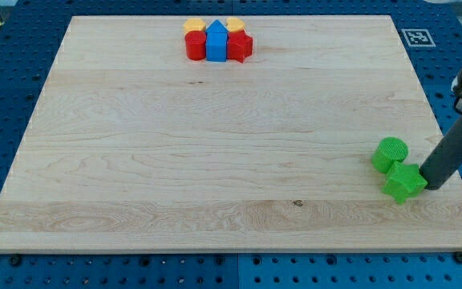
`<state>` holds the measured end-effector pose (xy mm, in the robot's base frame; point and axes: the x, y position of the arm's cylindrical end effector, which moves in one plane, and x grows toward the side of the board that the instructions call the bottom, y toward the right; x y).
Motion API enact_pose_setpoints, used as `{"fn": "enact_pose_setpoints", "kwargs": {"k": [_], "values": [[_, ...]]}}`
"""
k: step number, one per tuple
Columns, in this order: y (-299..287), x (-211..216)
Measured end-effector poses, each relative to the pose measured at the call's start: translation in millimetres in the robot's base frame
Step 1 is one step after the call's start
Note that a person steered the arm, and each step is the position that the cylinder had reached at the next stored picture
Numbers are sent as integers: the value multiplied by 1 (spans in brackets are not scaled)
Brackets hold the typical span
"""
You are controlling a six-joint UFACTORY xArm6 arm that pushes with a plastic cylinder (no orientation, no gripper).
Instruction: Slide the green circle and green star down a bit
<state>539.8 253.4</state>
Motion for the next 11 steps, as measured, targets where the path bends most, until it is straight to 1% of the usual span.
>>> {"fn": "enact_pose_setpoints", "kwargs": {"k": [1, 2, 3, 4, 5, 7, 11], "values": [[4, -34], [-8, -53], [-28, -61], [-48, -77], [-62, -77], [-59, -54], [-47, -51]]}}
